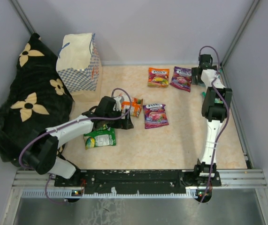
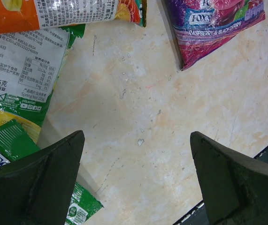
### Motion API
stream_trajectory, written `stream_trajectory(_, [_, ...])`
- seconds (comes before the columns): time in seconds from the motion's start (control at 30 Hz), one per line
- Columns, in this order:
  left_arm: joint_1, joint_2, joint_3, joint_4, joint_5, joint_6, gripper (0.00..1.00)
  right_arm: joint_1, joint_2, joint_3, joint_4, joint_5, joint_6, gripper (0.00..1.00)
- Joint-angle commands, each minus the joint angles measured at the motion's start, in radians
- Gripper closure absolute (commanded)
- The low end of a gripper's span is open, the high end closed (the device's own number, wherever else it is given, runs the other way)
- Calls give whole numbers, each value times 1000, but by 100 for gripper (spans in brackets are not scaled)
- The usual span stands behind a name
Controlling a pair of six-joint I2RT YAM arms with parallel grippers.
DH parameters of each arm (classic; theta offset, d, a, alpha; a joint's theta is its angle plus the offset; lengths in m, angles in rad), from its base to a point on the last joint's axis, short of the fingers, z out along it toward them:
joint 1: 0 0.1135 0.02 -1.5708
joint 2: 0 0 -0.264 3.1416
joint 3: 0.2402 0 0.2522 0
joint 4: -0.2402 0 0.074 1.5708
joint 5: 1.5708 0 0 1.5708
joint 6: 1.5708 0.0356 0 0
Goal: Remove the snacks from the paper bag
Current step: Adjust the snack at the corner of the board.
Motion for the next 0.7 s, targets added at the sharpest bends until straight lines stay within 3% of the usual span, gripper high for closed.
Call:
stream_trajectory(0.0, [-3,-8,-10,13,4,-1,0,-46,-87,-28,-12,48,-9,1])
stream_trajectory(0.27, [-3,-16,-14,14,6,-1,0,-76,-130,-17,-53,57,26,1])
stream_trajectory(0.47, [-2,-28,-15,9,4,-1,0,-71,-276,-114,33,-63,74,1])
stream_trajectory(0.67, [-3,-32,-16,10,-2,-3,0,-37,-408,-157,5,-208,154,1])
